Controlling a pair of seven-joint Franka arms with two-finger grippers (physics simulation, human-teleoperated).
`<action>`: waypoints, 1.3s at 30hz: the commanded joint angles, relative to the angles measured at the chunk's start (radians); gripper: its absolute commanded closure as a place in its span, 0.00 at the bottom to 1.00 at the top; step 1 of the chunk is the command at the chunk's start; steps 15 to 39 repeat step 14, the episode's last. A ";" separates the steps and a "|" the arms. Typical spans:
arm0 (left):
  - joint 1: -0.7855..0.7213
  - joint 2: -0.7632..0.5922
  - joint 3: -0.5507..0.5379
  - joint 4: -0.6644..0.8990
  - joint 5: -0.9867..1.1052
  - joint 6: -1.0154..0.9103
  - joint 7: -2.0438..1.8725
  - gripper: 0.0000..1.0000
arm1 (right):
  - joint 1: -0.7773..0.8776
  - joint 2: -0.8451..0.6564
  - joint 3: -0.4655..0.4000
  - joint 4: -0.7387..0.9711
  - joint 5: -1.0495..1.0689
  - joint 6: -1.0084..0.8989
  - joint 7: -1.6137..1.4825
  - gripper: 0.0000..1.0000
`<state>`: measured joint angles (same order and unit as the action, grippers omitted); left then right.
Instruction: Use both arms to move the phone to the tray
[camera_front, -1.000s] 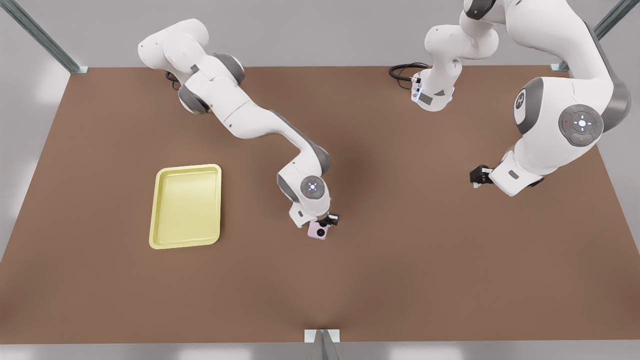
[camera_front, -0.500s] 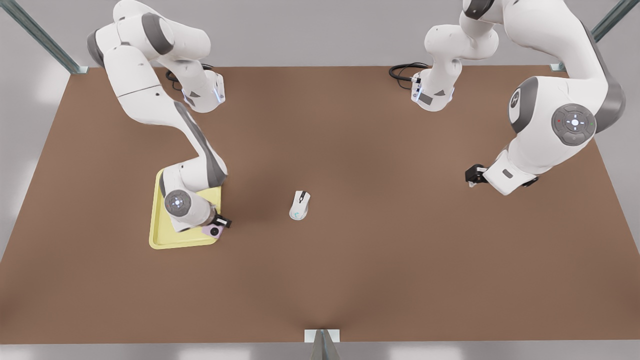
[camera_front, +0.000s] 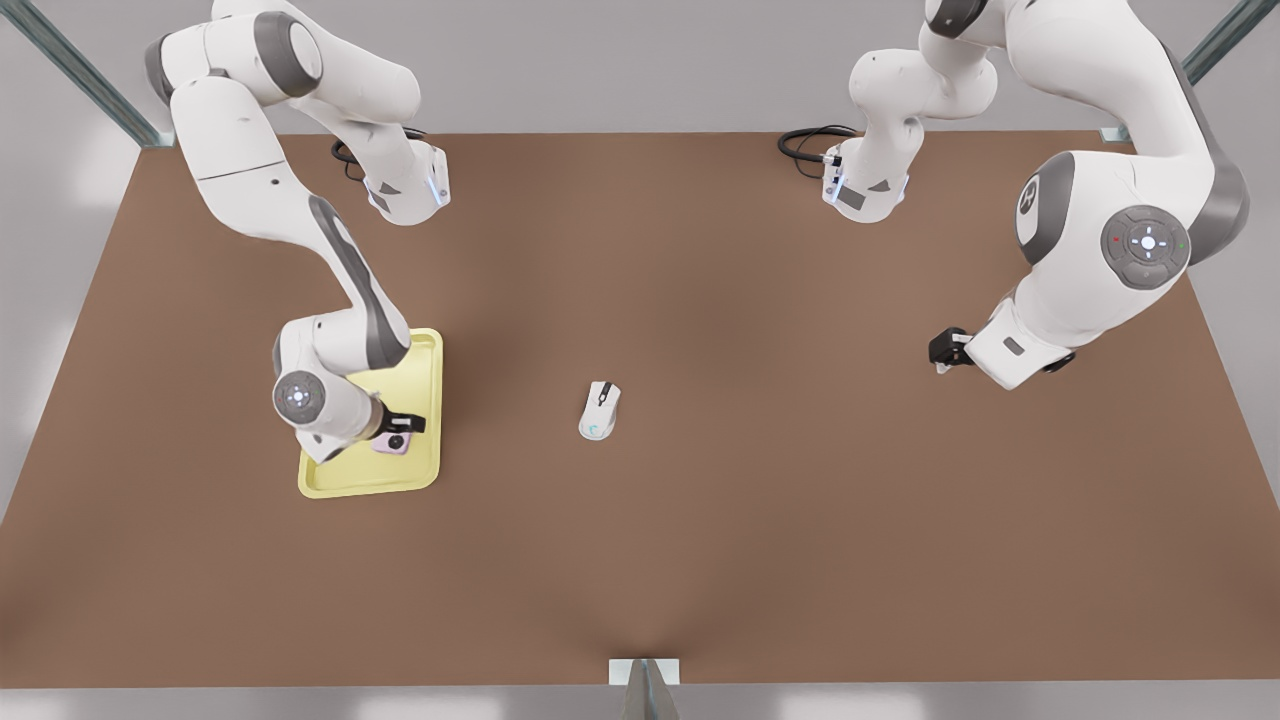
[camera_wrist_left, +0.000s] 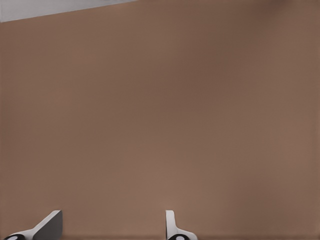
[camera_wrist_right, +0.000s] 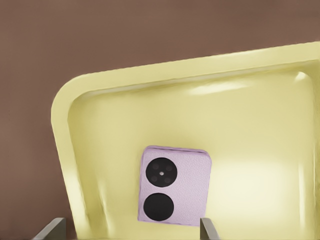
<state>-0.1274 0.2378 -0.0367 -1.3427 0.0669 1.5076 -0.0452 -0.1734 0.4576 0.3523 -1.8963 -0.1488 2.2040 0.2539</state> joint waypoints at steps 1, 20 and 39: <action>-0.001 -0.002 0.000 0.000 0.001 -0.006 -0.007 0.00 | 0.005 -0.030 0.079 0.092 -0.014 -0.168 -0.231 0.00; -0.003 -0.003 0.000 0.002 0.001 -0.009 -0.009 0.00 | 0.117 -0.392 -0.296 0.398 0.031 -0.644 -0.337 0.00; -0.003 -0.003 0.000 0.002 0.001 -0.009 -0.009 0.00 | 0.117 -0.392 -0.296 0.398 0.031 -0.644 -0.337 0.00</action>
